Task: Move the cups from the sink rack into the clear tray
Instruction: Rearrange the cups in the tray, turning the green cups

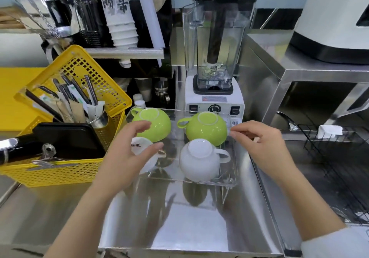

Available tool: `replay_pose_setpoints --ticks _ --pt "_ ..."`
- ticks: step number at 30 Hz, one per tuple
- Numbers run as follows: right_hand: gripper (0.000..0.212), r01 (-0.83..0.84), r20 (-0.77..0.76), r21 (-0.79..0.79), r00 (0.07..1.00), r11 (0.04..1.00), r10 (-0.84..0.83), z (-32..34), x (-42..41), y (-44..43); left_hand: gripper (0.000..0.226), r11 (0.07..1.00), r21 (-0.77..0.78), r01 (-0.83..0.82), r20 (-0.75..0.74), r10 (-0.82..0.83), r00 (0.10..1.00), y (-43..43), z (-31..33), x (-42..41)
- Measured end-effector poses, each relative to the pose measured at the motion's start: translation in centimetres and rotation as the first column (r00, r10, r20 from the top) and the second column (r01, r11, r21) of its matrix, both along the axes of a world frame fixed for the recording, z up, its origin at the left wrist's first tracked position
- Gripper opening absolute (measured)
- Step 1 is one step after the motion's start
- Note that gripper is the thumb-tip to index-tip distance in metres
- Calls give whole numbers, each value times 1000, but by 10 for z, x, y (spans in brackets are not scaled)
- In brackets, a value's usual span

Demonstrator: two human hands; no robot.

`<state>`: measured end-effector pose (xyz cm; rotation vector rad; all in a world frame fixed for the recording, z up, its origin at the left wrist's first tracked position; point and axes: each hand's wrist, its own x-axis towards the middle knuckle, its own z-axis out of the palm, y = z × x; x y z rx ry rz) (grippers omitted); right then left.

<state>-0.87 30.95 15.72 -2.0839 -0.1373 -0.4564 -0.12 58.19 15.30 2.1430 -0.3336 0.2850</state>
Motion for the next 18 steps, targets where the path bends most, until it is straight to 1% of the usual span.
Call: replay_pose_setpoints --ticks 2,5,7,9,10,11,13,15,18 --pt "5 -42 68 -102 996 994 49 0 1 13 56 993 112 -20 -91 31 995 15 -2 1" --pt "13 -80 138 -276 983 958 122 -2 2 42 68 972 232 37 -185 7 983 34 -11 4" --pt "17 -37 208 -435 968 900 140 -4 3 63 77 958 272 89 -195 -36 980 42 -14 7" --pt "24 3 235 -579 958 815 164 -7 7 85 74 959 262 104 -172 -60 983 47 -14 12" --pt "25 6 215 -634 962 774 168 -9 9 96 73 963 250 103 -170 -61 983 49 -14 14" --pt "20 13 198 -683 966 730 168 -12 11 105 73 965 239 106 -178 -64 982 50 -14 15" --pt "6 36 162 -766 977 642 138 -19 17 122 67 965 230 124 -183 -83 980 53 -17 17" --pt "14 35 99 -829 992 558 84 -22 21 134 64 960 235 152 -169 -113 979 55 -20 18" --pt "16 29 32 -884 999 466 -2 -23 23 143 69 956 233 177 -153 -144 978 57 -21 22"
